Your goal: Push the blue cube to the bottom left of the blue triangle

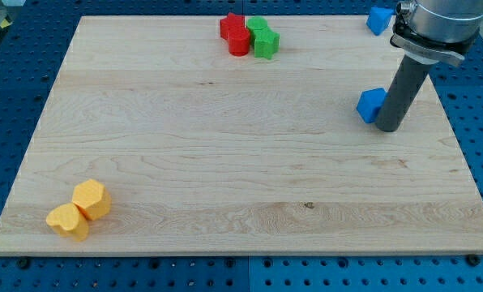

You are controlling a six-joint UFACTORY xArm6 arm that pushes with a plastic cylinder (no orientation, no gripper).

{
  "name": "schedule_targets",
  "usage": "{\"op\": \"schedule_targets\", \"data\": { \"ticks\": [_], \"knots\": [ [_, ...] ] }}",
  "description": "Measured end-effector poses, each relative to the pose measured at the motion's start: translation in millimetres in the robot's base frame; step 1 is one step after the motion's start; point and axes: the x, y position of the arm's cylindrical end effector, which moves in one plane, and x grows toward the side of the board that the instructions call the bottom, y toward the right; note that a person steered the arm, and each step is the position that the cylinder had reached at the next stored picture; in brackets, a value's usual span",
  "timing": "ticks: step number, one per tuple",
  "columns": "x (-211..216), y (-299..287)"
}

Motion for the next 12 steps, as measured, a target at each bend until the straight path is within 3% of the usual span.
{"op": "schedule_targets", "data": {
  "ticks": [3, 4, 9, 11, 12],
  "knots": [
    [-8.0, -64.2],
    [-32.2, -64.4],
    [-33.0, 10.4],
    [7.5, 23.4],
    [7.5, 45.4]
  ]
}}
